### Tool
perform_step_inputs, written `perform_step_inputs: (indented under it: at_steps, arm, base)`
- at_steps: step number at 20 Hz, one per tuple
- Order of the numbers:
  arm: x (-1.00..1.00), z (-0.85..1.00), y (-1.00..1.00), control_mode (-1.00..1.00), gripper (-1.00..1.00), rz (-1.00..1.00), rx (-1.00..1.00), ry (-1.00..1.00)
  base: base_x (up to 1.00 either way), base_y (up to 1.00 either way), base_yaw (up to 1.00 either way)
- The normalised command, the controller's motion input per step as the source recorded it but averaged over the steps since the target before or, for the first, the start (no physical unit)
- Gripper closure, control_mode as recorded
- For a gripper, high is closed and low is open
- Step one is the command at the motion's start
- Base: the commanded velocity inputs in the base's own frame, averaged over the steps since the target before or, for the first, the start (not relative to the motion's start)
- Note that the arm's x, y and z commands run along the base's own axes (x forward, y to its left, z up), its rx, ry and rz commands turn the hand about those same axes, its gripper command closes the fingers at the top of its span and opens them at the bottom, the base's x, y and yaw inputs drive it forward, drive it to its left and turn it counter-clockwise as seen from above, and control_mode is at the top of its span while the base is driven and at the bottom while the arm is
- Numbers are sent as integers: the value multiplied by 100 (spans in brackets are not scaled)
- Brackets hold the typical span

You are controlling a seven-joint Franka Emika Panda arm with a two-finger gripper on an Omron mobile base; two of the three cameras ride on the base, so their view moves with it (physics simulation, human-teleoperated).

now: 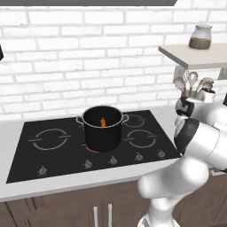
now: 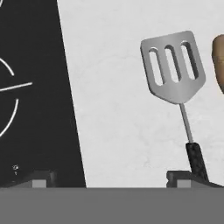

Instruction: Put the carrot and sweet potato in the pot. Retrieve the spatula and lightly stir the vegetables in the pot.

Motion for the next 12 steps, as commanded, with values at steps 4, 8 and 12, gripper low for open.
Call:
perform_step_inputs:
  at_steps: [4, 8, 12]
  arm:
    - [6, -6, -100, -100, -100, -36, 0, 0]
    - [18, -17, -99, -100, -100, -27, 0, 0]
    - [15, -22, -95, -100, -100, -4, 0, 0]
  base:
    - [0, 0, 0]
    - [0, 0, 0]
    - [0, 0, 0]
